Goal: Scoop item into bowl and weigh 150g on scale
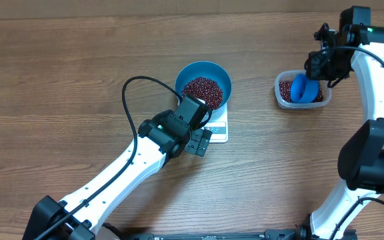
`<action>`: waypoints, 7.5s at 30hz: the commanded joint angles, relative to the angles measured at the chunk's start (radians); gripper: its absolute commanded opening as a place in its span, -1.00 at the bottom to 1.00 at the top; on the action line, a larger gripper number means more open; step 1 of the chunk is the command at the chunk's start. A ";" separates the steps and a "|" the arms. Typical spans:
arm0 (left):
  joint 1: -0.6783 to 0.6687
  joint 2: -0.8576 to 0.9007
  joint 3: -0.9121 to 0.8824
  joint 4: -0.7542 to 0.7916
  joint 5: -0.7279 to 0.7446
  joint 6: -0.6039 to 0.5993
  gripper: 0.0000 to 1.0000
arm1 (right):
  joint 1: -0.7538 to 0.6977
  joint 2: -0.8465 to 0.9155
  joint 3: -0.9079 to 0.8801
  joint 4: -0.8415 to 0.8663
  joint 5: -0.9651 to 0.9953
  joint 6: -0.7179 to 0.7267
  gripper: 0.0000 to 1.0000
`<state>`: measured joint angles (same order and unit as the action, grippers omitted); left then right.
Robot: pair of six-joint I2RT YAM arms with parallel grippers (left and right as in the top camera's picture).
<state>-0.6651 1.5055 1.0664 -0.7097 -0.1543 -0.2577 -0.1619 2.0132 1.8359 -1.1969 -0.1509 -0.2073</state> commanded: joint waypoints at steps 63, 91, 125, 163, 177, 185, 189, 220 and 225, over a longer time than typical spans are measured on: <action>0.004 0.026 -0.006 0.004 0.047 -0.061 0.98 | -0.002 0.010 -0.004 0.296 0.131 0.080 1.00; 0.004 0.058 -0.006 0.007 0.039 -0.056 0.99 | -0.002 0.010 -0.002 0.308 0.081 0.081 1.00; 0.005 0.058 -0.006 0.008 -0.021 -0.132 0.99 | -0.002 0.010 -0.002 0.291 0.018 0.080 1.00; 0.005 0.058 -0.006 0.008 -0.021 -0.132 0.99 | -0.002 0.010 -0.002 0.291 0.018 0.080 1.00; 0.005 0.058 -0.006 0.008 -0.021 -0.132 0.99 | -0.002 0.010 -0.002 0.291 0.018 0.080 1.00; 0.005 0.058 -0.006 0.008 -0.021 -0.132 0.99 | -0.002 0.010 -0.002 0.291 0.018 0.080 1.00; 0.005 0.058 -0.006 0.008 -0.021 -0.132 0.99 | -0.002 0.010 -0.002 0.291 0.018 0.080 1.00; 0.005 0.058 -0.006 0.008 -0.021 -0.132 0.99 | 0.071 -0.583 -0.002 0.290 0.018 0.080 1.00; 0.005 0.058 -0.006 0.008 -0.021 -0.132 0.99 | 0.071 -0.692 -0.005 0.286 0.018 0.080 1.00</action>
<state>-0.6651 1.5543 1.0664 -0.7059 -0.1589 -0.3683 -0.0860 1.3899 1.8297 -0.9119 -0.1307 -0.1314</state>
